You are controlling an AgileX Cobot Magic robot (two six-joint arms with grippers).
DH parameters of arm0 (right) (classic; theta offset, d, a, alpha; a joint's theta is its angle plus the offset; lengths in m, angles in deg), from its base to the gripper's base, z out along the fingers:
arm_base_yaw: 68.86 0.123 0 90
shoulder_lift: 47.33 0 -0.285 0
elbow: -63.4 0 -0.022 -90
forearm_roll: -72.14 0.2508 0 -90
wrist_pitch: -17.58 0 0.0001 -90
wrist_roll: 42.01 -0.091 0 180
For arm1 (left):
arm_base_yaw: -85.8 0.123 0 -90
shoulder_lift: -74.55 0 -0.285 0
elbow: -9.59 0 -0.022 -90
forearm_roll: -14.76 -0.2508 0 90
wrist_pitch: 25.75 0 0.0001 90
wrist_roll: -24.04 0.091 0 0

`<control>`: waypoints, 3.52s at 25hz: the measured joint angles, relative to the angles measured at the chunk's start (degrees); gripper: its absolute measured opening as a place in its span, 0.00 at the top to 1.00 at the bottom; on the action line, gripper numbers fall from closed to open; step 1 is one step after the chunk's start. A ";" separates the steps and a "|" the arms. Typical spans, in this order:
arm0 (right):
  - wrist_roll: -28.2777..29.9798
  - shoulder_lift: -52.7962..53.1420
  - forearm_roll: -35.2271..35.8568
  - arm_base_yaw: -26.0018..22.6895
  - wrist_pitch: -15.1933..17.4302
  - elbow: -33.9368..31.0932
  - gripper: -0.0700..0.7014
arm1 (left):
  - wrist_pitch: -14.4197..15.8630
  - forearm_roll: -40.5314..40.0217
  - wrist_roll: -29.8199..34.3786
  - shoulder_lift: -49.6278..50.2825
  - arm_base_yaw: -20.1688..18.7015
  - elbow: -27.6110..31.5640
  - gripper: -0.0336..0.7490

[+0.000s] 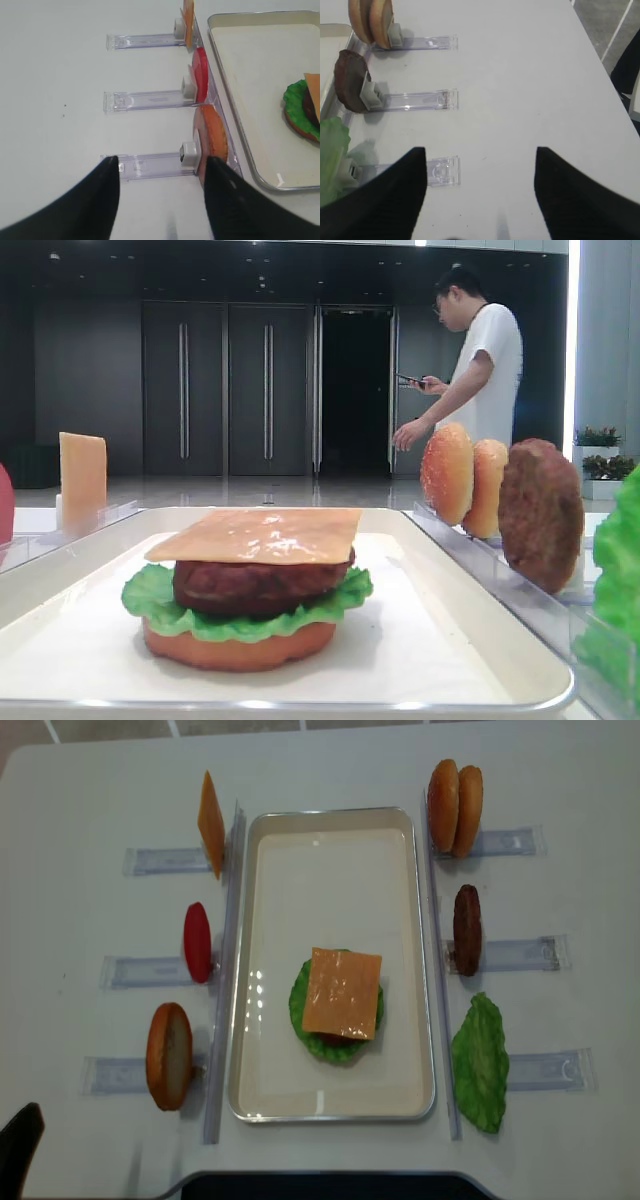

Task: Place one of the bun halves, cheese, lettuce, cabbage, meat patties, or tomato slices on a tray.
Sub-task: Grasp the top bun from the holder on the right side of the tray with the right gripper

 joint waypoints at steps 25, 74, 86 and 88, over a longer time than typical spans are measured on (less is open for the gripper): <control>0.00 -10.90 0.00 0.06 0.00 1.32 0.30 | 0.00 0.00 0.00 0.00 -0.05 0.00 0.64; 0.00 -110.51 0.00 0.06 4.75 75.48 0.30 | 0.00 0.00 0.00 0.00 -0.05 0.00 0.75; -6.00 -110.79 1.57 5.25 4.89 80.31 0.30 | 0.00 0.00 0.00 0.00 -0.05 0.00 0.75; -8.09 -110.85 1.64 7.41 4.96 81.21 0.30 | 0.00 0.00 0.00 0.00 -0.05 0.00 0.75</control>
